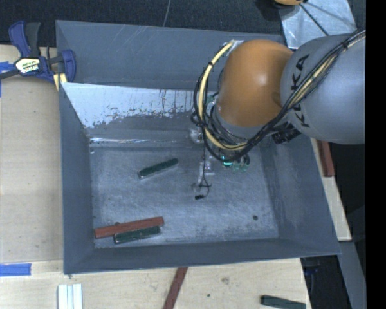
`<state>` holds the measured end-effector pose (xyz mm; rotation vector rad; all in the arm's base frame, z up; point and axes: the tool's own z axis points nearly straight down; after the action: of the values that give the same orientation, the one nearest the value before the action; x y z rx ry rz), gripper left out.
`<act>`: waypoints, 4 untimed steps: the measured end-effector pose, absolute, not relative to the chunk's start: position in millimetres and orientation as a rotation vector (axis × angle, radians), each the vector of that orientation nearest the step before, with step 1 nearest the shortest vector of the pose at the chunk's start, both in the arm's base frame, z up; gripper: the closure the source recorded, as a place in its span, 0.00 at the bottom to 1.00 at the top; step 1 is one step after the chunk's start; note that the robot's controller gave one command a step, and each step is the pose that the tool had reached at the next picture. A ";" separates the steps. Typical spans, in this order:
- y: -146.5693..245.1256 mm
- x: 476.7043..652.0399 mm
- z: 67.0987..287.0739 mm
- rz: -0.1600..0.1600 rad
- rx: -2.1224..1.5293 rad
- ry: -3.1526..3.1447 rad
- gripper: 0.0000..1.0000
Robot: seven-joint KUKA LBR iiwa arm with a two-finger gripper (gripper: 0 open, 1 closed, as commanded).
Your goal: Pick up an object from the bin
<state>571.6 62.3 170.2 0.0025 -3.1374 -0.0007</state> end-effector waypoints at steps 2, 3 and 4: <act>85.4 618.1 74.0 -0.001 0.094 -3.145 1.00; 85.3 618.1 74.0 -0.001 0.094 -3.145 1.00; 88.6 613.3 115.0 0.001 0.119 -3.138 1.00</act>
Offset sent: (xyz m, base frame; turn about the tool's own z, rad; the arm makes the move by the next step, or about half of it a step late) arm 0.0455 0.0237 -0.0965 -0.0596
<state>613.3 88.6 115.0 0.1192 -3.1377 0.0006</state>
